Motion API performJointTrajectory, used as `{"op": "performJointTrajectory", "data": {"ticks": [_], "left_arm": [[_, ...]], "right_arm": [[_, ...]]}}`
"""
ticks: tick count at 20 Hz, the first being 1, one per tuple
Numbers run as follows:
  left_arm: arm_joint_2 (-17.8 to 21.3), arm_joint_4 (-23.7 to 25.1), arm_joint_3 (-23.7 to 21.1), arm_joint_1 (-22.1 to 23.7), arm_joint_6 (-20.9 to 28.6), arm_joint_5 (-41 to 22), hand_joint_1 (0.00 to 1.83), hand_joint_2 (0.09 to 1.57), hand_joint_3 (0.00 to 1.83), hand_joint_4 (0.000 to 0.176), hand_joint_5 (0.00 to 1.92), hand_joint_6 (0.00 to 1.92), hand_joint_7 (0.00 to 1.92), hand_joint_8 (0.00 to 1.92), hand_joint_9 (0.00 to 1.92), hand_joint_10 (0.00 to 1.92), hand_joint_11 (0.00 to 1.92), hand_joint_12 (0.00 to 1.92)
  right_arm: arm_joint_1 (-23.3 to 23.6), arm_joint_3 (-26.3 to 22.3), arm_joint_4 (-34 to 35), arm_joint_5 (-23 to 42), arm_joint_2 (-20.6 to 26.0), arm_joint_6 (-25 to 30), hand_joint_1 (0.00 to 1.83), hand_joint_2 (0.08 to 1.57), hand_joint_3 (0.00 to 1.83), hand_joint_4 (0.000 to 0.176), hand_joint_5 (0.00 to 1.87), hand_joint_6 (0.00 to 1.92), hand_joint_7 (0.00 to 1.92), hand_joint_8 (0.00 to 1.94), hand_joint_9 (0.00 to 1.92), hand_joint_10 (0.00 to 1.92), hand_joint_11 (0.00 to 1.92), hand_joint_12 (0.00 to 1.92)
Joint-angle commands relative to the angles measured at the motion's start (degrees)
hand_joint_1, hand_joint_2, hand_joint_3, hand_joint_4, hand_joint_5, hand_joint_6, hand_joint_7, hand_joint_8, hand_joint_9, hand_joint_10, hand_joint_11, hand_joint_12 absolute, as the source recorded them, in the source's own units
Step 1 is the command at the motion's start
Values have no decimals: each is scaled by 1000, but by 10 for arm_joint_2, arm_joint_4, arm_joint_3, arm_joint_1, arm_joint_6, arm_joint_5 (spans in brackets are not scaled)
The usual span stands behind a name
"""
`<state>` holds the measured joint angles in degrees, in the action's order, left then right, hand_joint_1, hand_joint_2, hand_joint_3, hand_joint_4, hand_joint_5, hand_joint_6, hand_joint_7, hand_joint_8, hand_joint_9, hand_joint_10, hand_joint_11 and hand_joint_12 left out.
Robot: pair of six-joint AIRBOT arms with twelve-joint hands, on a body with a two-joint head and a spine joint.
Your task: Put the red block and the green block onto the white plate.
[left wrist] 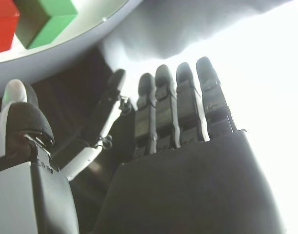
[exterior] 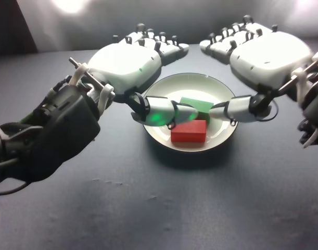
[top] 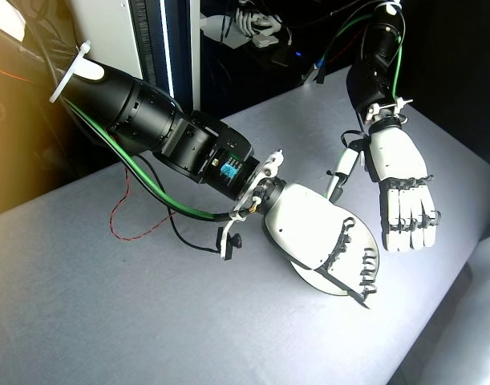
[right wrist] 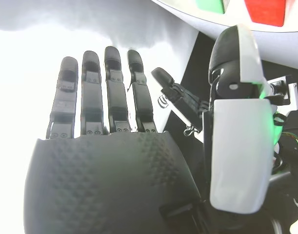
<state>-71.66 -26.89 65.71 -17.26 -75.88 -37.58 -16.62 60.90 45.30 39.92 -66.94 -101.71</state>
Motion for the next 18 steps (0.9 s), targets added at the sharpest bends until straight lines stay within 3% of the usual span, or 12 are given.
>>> {"op": "performJointTrajectory", "data": {"ticks": [1, 3, 5, 6, 9, 11, 13, 15, 17, 18], "left_arm": [[13, 24, -5, 3, 5, -47, 407, 1026, 0, 0, 237, 3, 212, 1, 172, 1, 0, 414], [44, 82, -30, -5, 48, -17, 409, 1035, 2, 0, 225, 1, 196, 0, 147, 0, 0, 387], [87, 186, -66, -21, 130, 9, 415, 1041, 5, 0, 220, 0, 194, 1, 145, 1, 0, 379], [109, 243, -84, -32, 173, 10, 416, 1043, 3, 0, 241, 6, 212, 4, 167, 7, 0, 468], [184, 421, -142, -71, 322, -7, 387, 1059, 4, 0, 216, 1, 179, 0, 140, 1, 0, 374], [225, 535, -169, -83, 401, -25, 372, 1061, 3, 0, 223, 2, 182, 1, 141, 2, 0, 402], [261, 619, -187, -84, 466, -40, 371, 1063, 2, 0, 231, 2, 191, 2, 149, 2, 0, 405], [292, 672, -204, -70, 494, -48, 366, 1065, 2, 0, 224, 0, 186, 0, 141, 0, 0, 378], [312, 682, -217, -63, 495, -48, 362, 1066, 2, 0, 224, 0, 185, 0, 139, 0, 0, 372], [320, 682, -224, -63, 495, -44, 362, 1066, 2, 0, 224, 0, 185, 0, 139, 0, 0, 372]], "right_arm": [[6, -1, -26, 48, 15, 3, 714, 971, 0, 0, 157, 0, 167, 0, 144, 1, 0, 374], [9, -10, -74, 22, 40, 23, 686, 957, 0, 0, 172, 4, 163, 1, 140, 0, 0, 362], [20, -28, -114, -10, 76, 29, 673, 951, 0, 0, 171, 2, 162, 1, 139, 0, 0, 361], [25, -36, -133, -16, 91, 42, 566, 956, 0, 0, 170, 2, 163, 2, 143, 4, 0, 384], [42, -60, -223, -36, 151, 86, 542, 976, 5, 0, 196, 5, 180, 4, 155, 4, 0, 357], [52, -73, -223, -77, 188, 140, 535, 982, 3, 0, 208, 6, 192, 4, 165, 4, 0, 375], [48, -84, -246, -95, 205, 155, 540, 980, 1, 0, 225, 7, 199, 4, 166, 3, 0, 403], [38, -85, -336, -100, 217, 238, 519, 990, 5, 0, 226, 5, 207, 6, 170, 4, 0, 409], [26, -85, -419, -90, 225, 324, 518, 990, 4, 0, 226, 5, 208, 6, 171, 4, 0, 411], [19, -84, -479, -81, 230, 393, 518, 990, 4, 0, 226, 5, 208, 6, 171, 4, 0, 411]]}}
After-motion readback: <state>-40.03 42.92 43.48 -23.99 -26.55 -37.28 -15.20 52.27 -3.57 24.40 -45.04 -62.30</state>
